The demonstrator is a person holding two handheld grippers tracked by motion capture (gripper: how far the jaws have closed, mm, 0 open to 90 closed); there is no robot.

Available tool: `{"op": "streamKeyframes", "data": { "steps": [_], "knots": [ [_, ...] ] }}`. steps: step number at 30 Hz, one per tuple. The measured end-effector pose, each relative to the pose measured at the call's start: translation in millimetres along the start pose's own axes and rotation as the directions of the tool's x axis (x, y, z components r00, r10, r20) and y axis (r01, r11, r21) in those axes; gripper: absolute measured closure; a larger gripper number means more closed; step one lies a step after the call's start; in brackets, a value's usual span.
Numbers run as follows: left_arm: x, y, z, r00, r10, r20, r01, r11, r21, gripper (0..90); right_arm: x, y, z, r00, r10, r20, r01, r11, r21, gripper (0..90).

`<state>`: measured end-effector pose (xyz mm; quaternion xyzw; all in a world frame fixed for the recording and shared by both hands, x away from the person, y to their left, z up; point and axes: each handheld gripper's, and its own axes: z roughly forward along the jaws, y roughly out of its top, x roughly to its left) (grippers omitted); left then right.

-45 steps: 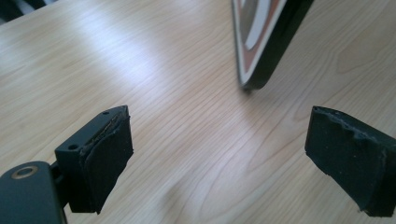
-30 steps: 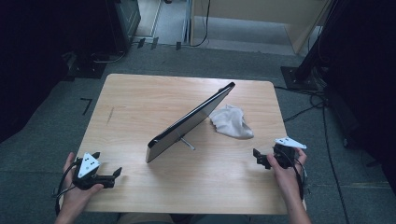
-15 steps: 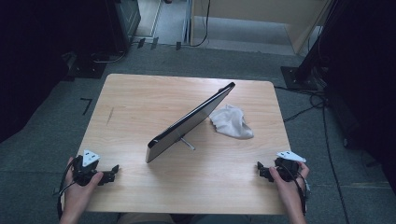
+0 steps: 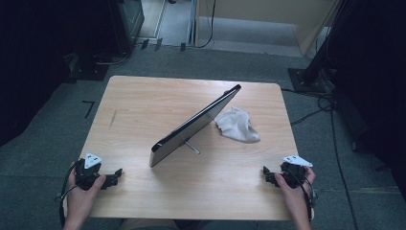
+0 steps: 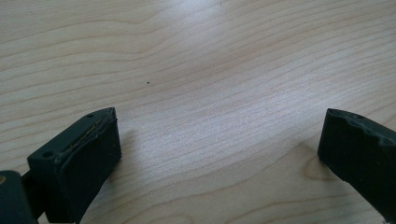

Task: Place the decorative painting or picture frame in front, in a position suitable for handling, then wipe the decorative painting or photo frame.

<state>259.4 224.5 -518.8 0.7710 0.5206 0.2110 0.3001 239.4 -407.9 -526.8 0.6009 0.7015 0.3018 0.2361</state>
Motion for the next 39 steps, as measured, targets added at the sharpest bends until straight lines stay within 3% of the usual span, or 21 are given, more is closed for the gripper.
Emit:
{"op": "streamKeyframes", "data": {
  "steps": [39],
  "knots": [
    [-1.4,1.8,1.6,0.9999,-0.009,-0.006,0.009,1.0000,0.000,0.0,0.0,0.0,-0.1,1.0000,0.000,0.000,0.000,1.000,0.001,0.0]
  ]
}}
